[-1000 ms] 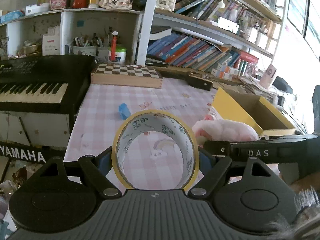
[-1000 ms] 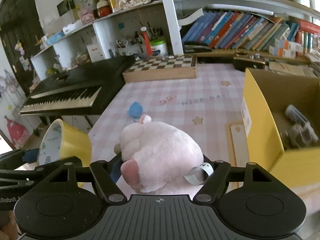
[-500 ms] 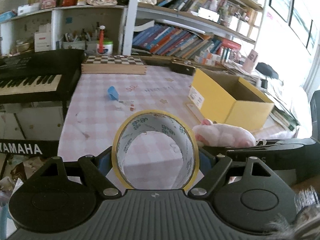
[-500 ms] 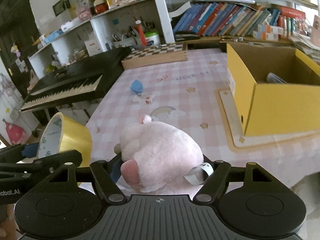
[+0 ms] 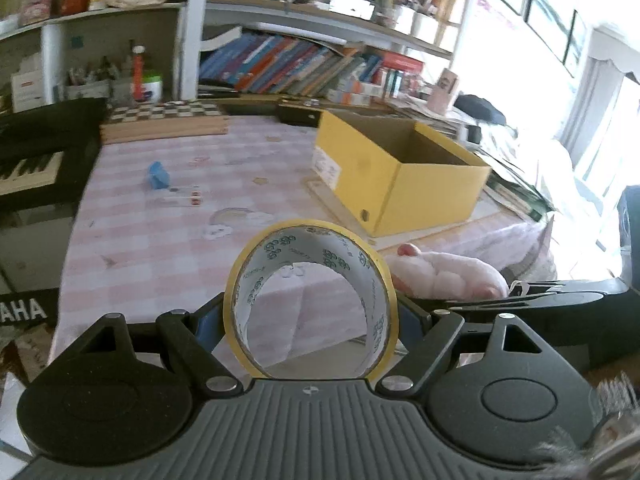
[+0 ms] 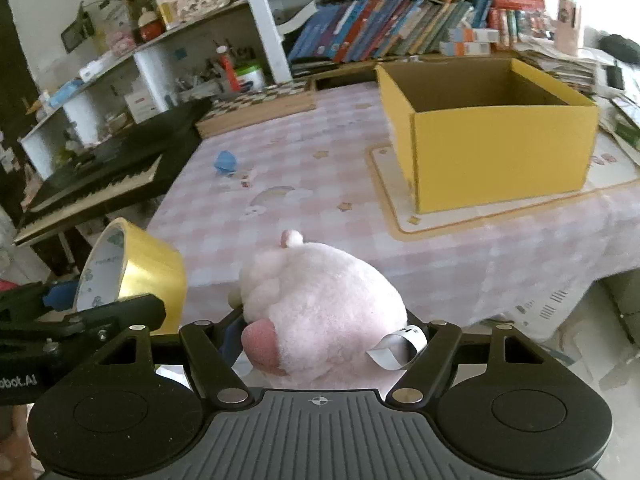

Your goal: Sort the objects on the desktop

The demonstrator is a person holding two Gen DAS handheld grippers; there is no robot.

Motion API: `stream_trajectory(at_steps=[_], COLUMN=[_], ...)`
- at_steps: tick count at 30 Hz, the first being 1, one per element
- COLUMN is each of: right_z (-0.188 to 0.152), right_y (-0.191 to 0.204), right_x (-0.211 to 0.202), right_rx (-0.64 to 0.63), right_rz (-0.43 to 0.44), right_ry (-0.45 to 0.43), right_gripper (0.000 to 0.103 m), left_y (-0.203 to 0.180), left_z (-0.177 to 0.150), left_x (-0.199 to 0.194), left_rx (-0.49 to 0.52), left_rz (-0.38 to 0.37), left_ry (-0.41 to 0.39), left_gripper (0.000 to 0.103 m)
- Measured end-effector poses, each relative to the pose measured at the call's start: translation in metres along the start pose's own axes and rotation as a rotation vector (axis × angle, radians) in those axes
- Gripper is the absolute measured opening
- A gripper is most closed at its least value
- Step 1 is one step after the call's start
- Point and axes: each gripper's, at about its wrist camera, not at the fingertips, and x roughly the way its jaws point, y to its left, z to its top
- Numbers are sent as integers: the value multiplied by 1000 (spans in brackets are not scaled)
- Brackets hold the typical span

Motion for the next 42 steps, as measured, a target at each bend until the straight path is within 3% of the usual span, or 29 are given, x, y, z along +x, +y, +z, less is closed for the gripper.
stream_trajectory(at_steps=[12, 21, 36, 42], right_z=[-15, -11, 20, 36], right_y=[-37, -68, -128, -152], right_x=[-21, -30, -30, -27], right_rx=[108, 149, 150, 144], right_rz=[-102, -144, -170, -164], right_ry=[-24, -31, -29, -44], right_gripper=[74, 74, 74, 74], left_y=[-38, -67, -120, -139], left_z=[5, 16, 44, 58], left_x=[24, 44, 90, 101], left_rx=[99, 142, 161, 182], left_rz=[-125, -178, -218, -210], left_ry=[38, 46, 45, 6], left_gripper=[81, 81, 81, 81])
